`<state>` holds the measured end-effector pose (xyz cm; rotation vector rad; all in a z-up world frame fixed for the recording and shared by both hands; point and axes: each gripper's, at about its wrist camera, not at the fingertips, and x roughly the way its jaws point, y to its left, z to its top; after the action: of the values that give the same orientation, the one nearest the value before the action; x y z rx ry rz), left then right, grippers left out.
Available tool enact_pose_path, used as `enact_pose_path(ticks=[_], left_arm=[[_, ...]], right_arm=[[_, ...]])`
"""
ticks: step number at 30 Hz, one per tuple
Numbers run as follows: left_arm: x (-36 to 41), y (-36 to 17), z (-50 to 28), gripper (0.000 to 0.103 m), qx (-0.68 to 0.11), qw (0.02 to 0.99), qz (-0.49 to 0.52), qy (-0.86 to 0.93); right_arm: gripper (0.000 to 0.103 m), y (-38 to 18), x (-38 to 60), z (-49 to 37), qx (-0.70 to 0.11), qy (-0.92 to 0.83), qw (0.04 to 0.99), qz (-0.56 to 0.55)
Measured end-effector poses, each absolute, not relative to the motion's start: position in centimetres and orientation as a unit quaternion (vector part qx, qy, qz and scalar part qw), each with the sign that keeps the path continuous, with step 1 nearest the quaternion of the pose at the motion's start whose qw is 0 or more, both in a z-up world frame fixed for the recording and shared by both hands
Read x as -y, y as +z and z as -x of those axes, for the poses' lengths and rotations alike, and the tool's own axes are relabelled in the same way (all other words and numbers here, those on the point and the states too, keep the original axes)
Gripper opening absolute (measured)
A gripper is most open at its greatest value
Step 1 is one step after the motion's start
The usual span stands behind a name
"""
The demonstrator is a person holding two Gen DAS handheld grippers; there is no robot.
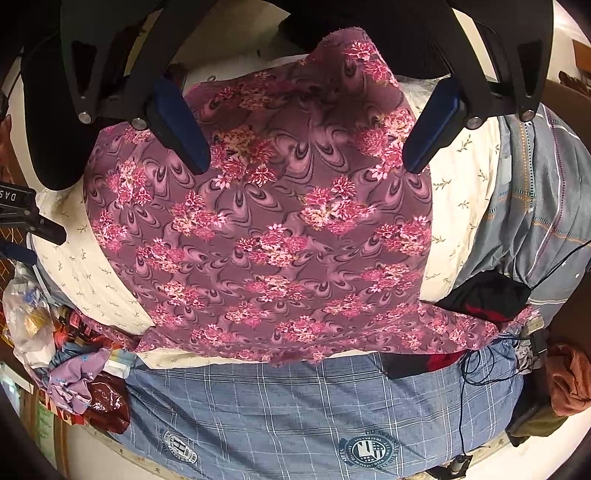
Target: Fold small clothes
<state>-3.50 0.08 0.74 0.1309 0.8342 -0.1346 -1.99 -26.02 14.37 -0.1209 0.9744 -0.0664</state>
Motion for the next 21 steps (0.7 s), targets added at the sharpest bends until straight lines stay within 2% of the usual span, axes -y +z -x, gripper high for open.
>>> enact_pose_path(ticks=[21], left_arm=[[0.65, 0.68, 3.14, 0.103, -0.404, 0.909, -0.068, -0.073]], right_arm=[[0.101, 13.83, 25.89, 2.04, -0.470, -0.027, 0.880, 0.059]])
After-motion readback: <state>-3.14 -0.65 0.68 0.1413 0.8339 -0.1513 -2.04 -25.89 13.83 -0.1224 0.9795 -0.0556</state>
